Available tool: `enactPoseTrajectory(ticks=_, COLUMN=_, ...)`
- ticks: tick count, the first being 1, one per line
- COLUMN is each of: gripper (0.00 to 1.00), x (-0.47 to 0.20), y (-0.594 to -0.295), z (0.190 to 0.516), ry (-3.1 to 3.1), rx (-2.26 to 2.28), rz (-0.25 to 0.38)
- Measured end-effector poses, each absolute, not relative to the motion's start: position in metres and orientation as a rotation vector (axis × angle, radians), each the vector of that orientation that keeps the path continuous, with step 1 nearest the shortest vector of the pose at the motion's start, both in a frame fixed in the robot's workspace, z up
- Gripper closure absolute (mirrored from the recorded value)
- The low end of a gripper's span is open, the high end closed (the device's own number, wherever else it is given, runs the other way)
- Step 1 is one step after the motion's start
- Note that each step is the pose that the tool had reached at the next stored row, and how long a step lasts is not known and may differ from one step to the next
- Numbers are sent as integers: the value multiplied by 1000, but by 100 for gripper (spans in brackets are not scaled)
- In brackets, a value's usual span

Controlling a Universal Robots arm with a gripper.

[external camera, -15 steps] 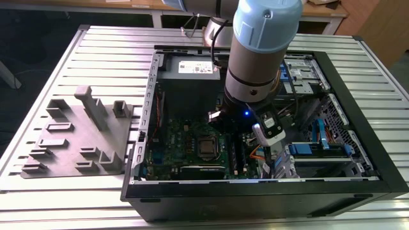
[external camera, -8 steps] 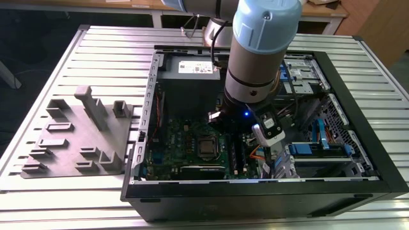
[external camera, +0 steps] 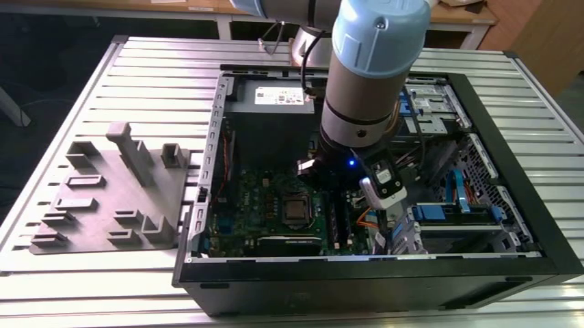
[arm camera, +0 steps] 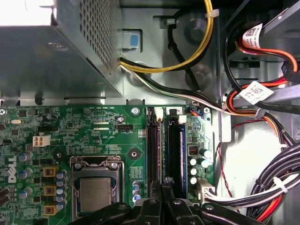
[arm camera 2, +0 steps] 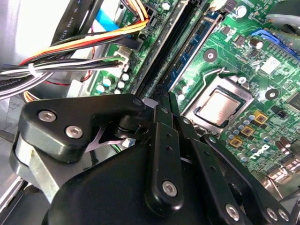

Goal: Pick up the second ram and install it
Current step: 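Insert the second ram into the second slot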

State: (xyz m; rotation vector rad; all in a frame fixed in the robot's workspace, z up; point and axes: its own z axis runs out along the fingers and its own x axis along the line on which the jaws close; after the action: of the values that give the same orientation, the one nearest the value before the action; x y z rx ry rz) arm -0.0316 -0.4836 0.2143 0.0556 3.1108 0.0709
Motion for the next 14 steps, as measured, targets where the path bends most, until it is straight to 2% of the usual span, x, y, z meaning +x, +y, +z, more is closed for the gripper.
enactPoseTrajectory(ticks=12, gripper=90, x=-32, y=-484, z=214, ry=3111, rx=56, rz=71)
enactPoseTrajectory(ticks=13, gripper=84, x=-32, y=-484, z=214, ry=3111, rx=56, rz=71)
enactPoseTrajectory(ticks=14, gripper=84, x=-32, y=-484, z=214, ry=3111, rx=56, rz=71)
